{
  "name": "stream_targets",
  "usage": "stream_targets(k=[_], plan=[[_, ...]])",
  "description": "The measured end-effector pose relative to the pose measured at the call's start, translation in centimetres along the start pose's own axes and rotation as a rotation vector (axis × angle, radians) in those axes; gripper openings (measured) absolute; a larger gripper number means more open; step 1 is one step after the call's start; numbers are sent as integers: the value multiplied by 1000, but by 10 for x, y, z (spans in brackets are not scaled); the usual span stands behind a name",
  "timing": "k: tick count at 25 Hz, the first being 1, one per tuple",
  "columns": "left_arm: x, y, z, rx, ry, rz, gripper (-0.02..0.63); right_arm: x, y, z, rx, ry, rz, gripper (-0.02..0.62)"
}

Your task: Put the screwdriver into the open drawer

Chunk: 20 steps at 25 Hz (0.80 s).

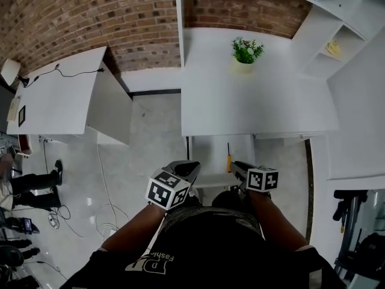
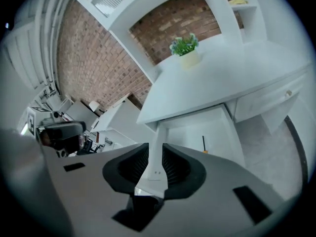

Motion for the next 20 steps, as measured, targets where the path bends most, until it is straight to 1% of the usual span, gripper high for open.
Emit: stream_targets(k=[4, 9, 11, 14, 20], plan=[[-13, 6, -17, 21, -41, -30, 18, -6, 35, 31, -78, 70, -80, 51], [-25, 16, -48, 1, -69, -70, 18, -14, 77, 50, -166, 138, -143, 8], [-26, 18, -62, -10, -74, -87, 18, -14, 90, 52, -205, 159, -158, 6], [-24, 17, -88, -27, -51, -133, 18, -7, 108, 52, -253, 202, -158, 5], [-22, 13, -155, -111, -14, -191, 18, 22, 167, 44, -314, 333, -155, 5]])
Point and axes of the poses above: the fingertips, and each gripper's own axes: y backward along the fingers, z to its left, x out of its underside, the point moved 6 cm from there along y, backward along the fingers, and after that the axes turned 9 degrees about -y, right-handed, at the moved point
